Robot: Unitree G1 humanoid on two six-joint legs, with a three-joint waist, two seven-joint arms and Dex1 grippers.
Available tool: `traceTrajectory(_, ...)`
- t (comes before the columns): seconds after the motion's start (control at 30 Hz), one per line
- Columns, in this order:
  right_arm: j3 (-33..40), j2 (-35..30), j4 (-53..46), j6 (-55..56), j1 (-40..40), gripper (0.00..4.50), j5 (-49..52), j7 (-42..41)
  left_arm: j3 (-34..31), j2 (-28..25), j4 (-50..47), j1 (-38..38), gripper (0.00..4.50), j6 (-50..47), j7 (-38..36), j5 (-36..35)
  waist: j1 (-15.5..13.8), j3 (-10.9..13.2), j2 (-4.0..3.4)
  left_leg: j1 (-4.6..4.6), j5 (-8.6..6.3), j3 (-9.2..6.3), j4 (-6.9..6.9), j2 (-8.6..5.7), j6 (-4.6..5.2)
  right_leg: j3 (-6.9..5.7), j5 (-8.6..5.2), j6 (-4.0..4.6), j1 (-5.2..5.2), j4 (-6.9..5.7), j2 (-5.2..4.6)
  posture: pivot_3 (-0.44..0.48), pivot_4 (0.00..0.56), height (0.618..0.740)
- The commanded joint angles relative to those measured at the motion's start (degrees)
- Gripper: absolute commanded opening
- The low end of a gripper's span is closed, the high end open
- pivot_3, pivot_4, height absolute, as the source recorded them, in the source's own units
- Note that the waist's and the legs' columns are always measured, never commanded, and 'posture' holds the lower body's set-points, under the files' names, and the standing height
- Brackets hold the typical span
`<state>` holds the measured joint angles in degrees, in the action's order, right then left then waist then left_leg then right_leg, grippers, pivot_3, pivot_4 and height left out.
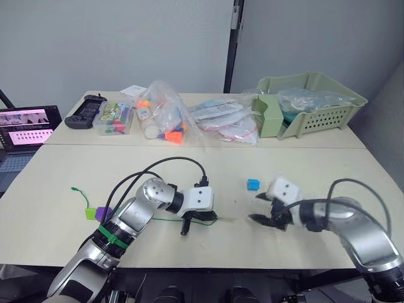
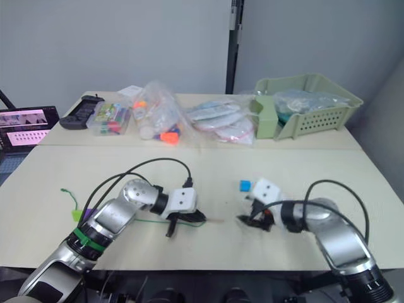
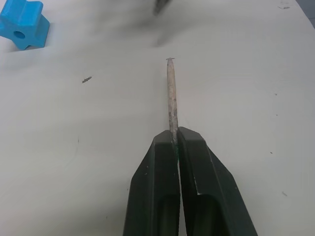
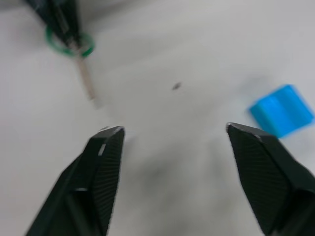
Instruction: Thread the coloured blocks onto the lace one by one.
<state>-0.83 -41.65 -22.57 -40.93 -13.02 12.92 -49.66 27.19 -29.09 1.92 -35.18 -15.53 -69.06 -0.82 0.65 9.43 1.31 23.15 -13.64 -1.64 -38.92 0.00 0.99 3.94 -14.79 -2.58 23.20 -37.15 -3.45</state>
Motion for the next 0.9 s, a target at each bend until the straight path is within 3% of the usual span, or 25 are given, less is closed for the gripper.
traceTrajectory(0.03, 5.99, 5.91, -2.16, -3.48, 0.23, 3.72, 0.66, 10.42, -0.83, -0.47, -2.16, 0.04, 0.0, -0.25, -0.12, -0.27, 0.18, 0.0, 0.0, 0.0, 0.0, 0.0, 0.02, 0.01, 0.0, 0.01, 0.0, 0.0, 0.02, -0.01, 0.0, 0.0, 0.15, 0.74)
traceTrajectory(0.33, 3.83, 24.9, -0.02, -3.96, 0.03, 3.72, -5.81, 33.75, -1.07, -1.27, -2.48, -0.02, 0.0, -0.8, -0.28, -0.42, 0.18, -0.01, -0.03, 0.01, 0.0, 0.02, 0.04, -0.01, -0.01, 0.04, 0.0, 0.0, 0.07, -0.05, -0.02, 0.0, 0.15, 0.74)
traceTrajectory(0.83, 2.29, 39.27, 10.23, 4.54, -3.07, 3.72, -10.88, 49.41, -1.44, -1.66, -3.25, -0.28, 0.0, -2.17, 0.06, -0.56, 0.63, -0.02, -0.05, 0.0, 0.0, 0.02, 0.12, -0.02, -0.01, 0.05, 0.01, 0.02, 0.16, -0.13, -0.02, 0.0, 0.15, 0.74)
traceTrajectory(0.9, 1.72, 40.56, 11.24, 6.25, -3.55, 3.18, -10.89, 50.13, -1.46, -1.74, -3.36, -0.28, 0.0, -2.31, 0.01, -0.62, 0.66, -0.02, -0.05, 0.01, 0.0, 0.01, 0.12, -0.03, -0.01, 0.05, 0.01, 0.02, 0.17, -0.16, -0.03, 0.0, 0.15, 0.74)
